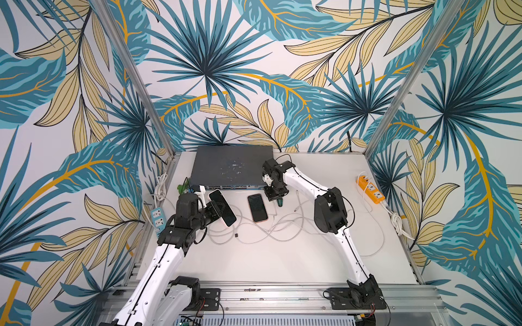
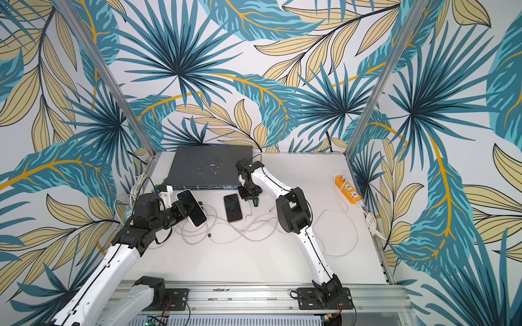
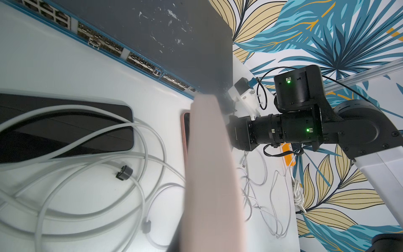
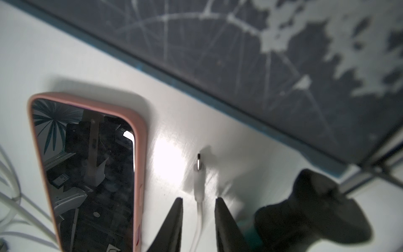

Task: Plug the charging cable into the phone
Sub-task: Pick up the charging cable from the center of the board.

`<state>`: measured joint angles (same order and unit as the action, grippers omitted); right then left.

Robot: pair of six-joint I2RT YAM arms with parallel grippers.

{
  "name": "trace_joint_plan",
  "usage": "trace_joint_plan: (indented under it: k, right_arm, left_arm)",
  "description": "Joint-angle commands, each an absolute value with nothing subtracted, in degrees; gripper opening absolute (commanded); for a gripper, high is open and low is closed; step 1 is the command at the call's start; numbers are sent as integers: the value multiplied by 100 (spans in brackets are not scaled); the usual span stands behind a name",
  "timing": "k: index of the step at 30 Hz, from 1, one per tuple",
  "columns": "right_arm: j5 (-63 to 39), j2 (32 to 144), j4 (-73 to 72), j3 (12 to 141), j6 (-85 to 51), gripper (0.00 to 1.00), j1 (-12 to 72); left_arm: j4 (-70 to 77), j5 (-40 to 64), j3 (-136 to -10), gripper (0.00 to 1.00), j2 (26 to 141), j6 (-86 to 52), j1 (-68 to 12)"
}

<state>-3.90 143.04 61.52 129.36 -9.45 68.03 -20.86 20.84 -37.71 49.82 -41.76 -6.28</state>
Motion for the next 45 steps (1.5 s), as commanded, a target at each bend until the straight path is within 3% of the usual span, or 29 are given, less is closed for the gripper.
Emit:
trace_joint_plan:
  k: [1, 18, 24, 28, 32, 38, 45]
  right_arm:
    - [-431, 14573, 6206, 13048, -1024, 28, 6847]
    - [-398, 14793, 6263, 13178, -1067, 21, 6877]
    - [-364, 14574, 6169, 13257, -914, 0, 6880]
    - [-783, 13779, 5679, 13079, -442, 0, 6873]
    - [-1452, 12499, 4758, 12108, 13, 0, 6873]
    - [-3108, 10172, 2201, 9320, 95, 0, 6862]
    - [-4535, 8653, -262, 7239, -814, 0, 6860]
  left_arm:
    - [-1767, 2204, -3780, 0, 4904, -4137, -581]
    - [-1765, 2241, -3742, 0, 4879, -4175, -577]
    - [-1729, 2263, -3784, 0, 4895, -4192, -577]
    - [-1685, 2425, -4079, 0, 4963, -4132, -542]
    - [-1432, 2752, -4658, 0, 5045, -3979, -502]
    - [-832, 3634, -5653, 0, 5365, -3996, -501]
    - [507, 4906, -6408, 0, 5691, -4391, -501]
